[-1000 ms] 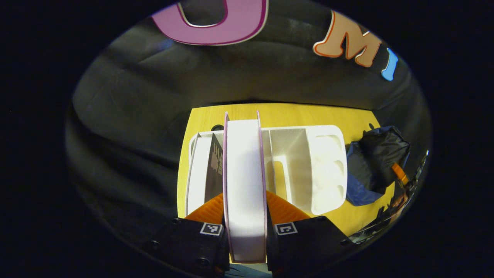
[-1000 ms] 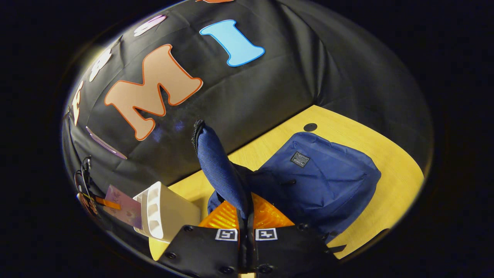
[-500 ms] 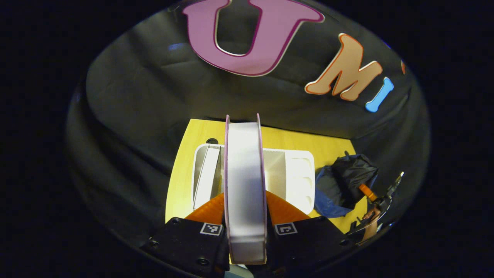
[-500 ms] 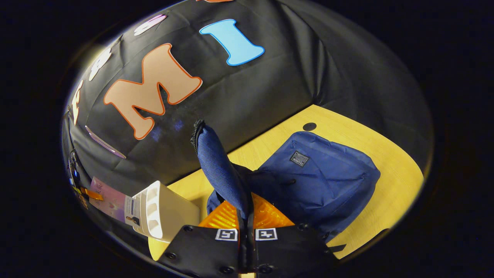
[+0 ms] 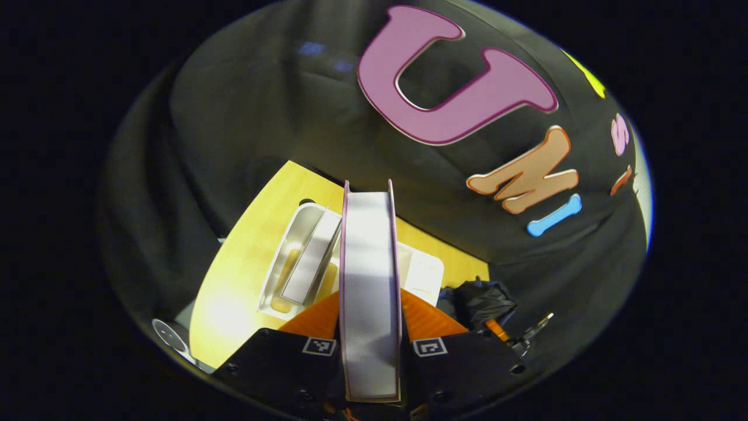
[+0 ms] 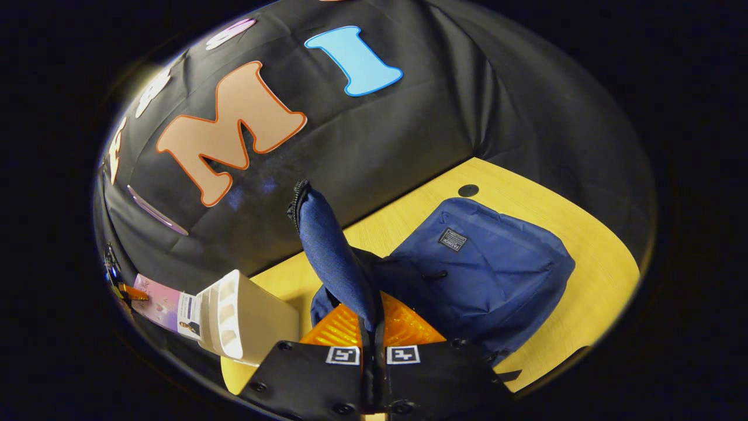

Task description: Open the schoolbag, grab two books from the bookshelf and put them into the schoolbag.

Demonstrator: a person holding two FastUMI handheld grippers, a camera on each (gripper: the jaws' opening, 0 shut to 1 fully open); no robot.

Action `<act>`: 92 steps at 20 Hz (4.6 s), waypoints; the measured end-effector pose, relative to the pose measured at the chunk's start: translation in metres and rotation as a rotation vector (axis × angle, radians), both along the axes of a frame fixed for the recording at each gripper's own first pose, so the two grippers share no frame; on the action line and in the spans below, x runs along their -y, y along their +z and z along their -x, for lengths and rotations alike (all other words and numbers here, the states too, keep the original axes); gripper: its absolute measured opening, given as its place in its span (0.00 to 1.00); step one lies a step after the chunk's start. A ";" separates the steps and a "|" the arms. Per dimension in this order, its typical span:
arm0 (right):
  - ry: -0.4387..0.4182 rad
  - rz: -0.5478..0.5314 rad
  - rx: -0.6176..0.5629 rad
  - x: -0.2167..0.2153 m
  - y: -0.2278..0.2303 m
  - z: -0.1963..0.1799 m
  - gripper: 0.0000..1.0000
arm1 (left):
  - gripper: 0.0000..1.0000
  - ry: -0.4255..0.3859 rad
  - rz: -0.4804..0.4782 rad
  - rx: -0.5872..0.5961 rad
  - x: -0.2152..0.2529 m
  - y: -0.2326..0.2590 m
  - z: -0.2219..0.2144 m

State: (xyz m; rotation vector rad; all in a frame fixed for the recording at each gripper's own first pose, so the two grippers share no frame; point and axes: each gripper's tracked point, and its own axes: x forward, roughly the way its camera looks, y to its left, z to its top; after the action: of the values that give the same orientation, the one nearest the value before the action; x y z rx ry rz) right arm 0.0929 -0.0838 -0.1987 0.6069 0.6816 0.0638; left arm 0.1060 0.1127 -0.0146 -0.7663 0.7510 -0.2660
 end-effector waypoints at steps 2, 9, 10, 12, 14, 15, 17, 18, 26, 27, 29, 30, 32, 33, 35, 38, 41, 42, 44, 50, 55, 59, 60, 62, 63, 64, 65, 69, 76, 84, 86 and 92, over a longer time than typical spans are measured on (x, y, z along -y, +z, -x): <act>0.004 0.005 -0.003 0.001 0.000 0.000 0.03 | 0.33 0.012 0.060 -0.003 0.000 0.000 0.004; 0.009 0.002 -0.010 0.000 0.000 0.001 0.03 | 0.33 0.020 0.280 0.026 0.026 0.007 0.007; 0.009 0.001 -0.010 0.000 0.000 0.000 0.03 | 0.33 0.015 0.290 0.029 0.033 0.006 0.007; 0.012 -0.001 -0.013 0.000 -0.001 0.000 0.03 | 0.31 -0.005 0.303 0.033 0.052 0.002 0.005; 0.011 -0.002 -0.014 0.000 0.000 0.000 0.03 | 0.33 -0.031 0.327 0.029 0.077 0.003 0.000; 0.010 -0.005 -0.013 -0.001 -0.001 0.000 0.03 | 0.33 -0.044 0.341 0.024 0.092 0.003 -0.001; 0.007 -0.011 -0.014 -0.001 -0.001 0.000 0.03 | 0.33 -0.071 0.364 0.024 0.117 0.006 -0.005; 0.004 -0.015 -0.014 0.000 0.000 0.000 0.03 | 0.33 -0.087 0.366 0.025 0.129 0.007 -0.006; -0.010 -0.038 -0.008 0.000 0.000 -0.001 0.03 | 0.33 -0.181 0.359 -0.011 0.210 -0.002 -0.011; -0.011 -0.040 -0.007 -0.001 0.001 -0.001 0.03 | 0.33 -0.187 0.357 -0.019 0.220 -0.006 -0.013; -0.014 -0.044 -0.003 0.000 0.001 -0.001 0.03 | 0.34 -0.205 0.351 -0.036 0.238 -0.012 -0.014; -0.015 -0.047 -0.003 0.000 0.001 -0.002 0.03 | 0.34 -0.217 0.345 -0.045 0.248 -0.015 -0.013; -0.016 -0.053 -0.002 0.000 0.002 -0.002 0.03 | 0.33 -0.235 0.335 -0.064 0.266 -0.025 -0.012; -0.017 -0.055 0.000 0.000 0.003 -0.001 0.03 | 0.33 -0.248 0.334 -0.075 0.278 -0.027 -0.012; -0.019 -0.061 0.002 0.000 0.003 -0.002 0.03 | 0.33 -0.273 0.326 -0.091 0.298 -0.034 -0.011; -0.025 -0.071 0.006 0.003 0.006 -0.003 0.03 | 0.34 -0.295 0.312 -0.108 0.321 -0.044 -0.013; -0.029 -0.074 0.015 0.004 0.009 -0.004 0.03 | 0.33 -0.297 0.313 -0.139 0.346 -0.056 -0.016; -0.029 -0.076 0.017 0.006 0.010 -0.004 0.03 | 0.34 -0.300 0.321 -0.154 0.353 -0.062 -0.016; -0.028 -0.078 0.026 0.006 0.012 -0.005 0.03 | 0.34 -0.297 0.333 -0.181 0.364 -0.069 -0.015; -0.020 -0.100 0.063 0.008 0.023 -0.010 0.03 | 0.33 -0.271 0.366 -0.210 0.404 -0.090 -0.021; -0.027 -0.127 0.085 0.012 0.031 -0.016 0.03 | 0.33 -0.274 0.412 -0.233 0.433 -0.099 -0.018; -0.019 -0.141 0.096 0.012 0.036 -0.017 0.03 | 0.33 -0.268 0.451 -0.235 0.455 -0.101 -0.018; -0.017 -0.147 0.101 0.012 0.038 -0.019 0.04 | 0.33 -0.255 0.464 -0.227 0.461 -0.101 -0.020; -0.015 -0.161 0.117 0.013 0.044 -0.021 0.02 | 0.34 -0.244 0.478 -0.205 0.467 -0.101 -0.022; -0.012 -0.172 0.127 0.011 0.047 -0.021 0.03 | 0.31 -0.247 0.494 -0.213 0.473 -0.104 -0.021; -0.008 -0.179 0.133 0.011 0.049 -0.023 0.04 | 0.33 -0.245 0.510 -0.225 0.476 -0.105 -0.020; -0.003 -0.180 0.136 0.011 0.049 -0.022 0.03 | 0.33 -0.243 0.517 -0.233 0.480 -0.105 -0.017; 0.005 -0.179 0.142 0.011 0.049 -0.020 0.03 | 0.33 -0.249 0.530 -0.231 0.487 -0.106 -0.014; -0.009 -0.184 0.138 0.015 0.048 -0.022 0.03 | 0.33 -0.263 0.504 -0.216 0.486 -0.107 -0.013; -0.018 -0.187 0.137 0.017 0.048 -0.023 0.03 | 0.69 -0.282 0.362 -0.254 0.479 -0.128 -0.009; -0.016 -0.183 0.135 0.016 0.047 -0.023 0.03 | 0.73 -0.265 0.291 -0.251 0.467 -0.134 -0.011; -0.017 -0.183 0.131 0.016 0.046 -0.023 0.03 | 0.91 -0.295 0.044 -0.115 0.425 -0.127 -0.020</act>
State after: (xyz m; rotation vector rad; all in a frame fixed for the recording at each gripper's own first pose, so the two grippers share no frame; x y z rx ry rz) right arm 0.1156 -0.0999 -0.1526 0.7773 0.5469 0.1502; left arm 0.1259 -0.3126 -0.1420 -0.7155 0.9707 -0.5094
